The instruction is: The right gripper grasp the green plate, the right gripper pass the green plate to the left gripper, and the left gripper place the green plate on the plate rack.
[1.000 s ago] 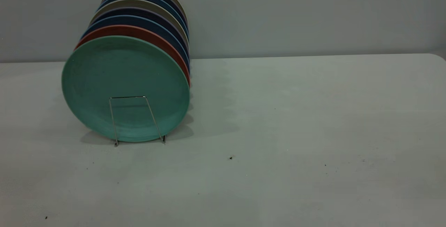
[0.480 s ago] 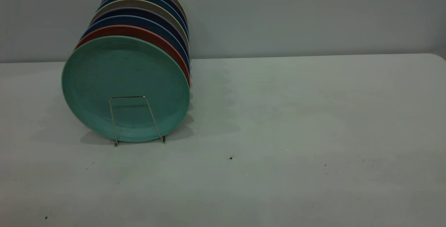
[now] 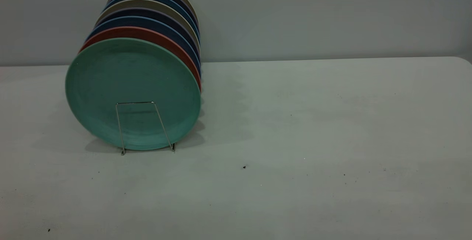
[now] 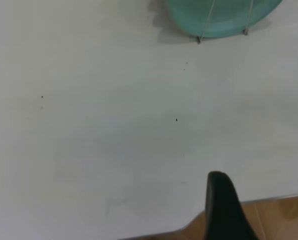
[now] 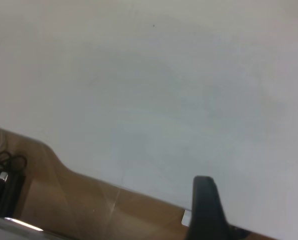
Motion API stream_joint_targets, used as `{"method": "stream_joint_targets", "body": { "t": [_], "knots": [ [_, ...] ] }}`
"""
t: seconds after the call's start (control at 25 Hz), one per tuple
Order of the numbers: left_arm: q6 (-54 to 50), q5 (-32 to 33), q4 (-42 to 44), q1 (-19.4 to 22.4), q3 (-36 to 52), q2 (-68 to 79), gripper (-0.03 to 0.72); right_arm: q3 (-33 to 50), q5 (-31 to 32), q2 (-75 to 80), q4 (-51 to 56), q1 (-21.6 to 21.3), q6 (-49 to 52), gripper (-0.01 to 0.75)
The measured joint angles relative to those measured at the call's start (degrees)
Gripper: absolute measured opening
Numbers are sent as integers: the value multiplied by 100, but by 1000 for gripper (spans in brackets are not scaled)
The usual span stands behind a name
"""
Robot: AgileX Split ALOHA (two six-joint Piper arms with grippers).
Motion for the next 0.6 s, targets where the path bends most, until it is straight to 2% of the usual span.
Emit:
{"method": "stream_joint_targets", "body": {
  "t": [0.2,0.6],
  "knots": [
    [0,-7,-6,-271,0,0,431,12,-11,0,6,0,-30,513],
    [4,-7,-6,-297,0,0,431,12,-21,0,8,0,-31,512]
  ]
}}
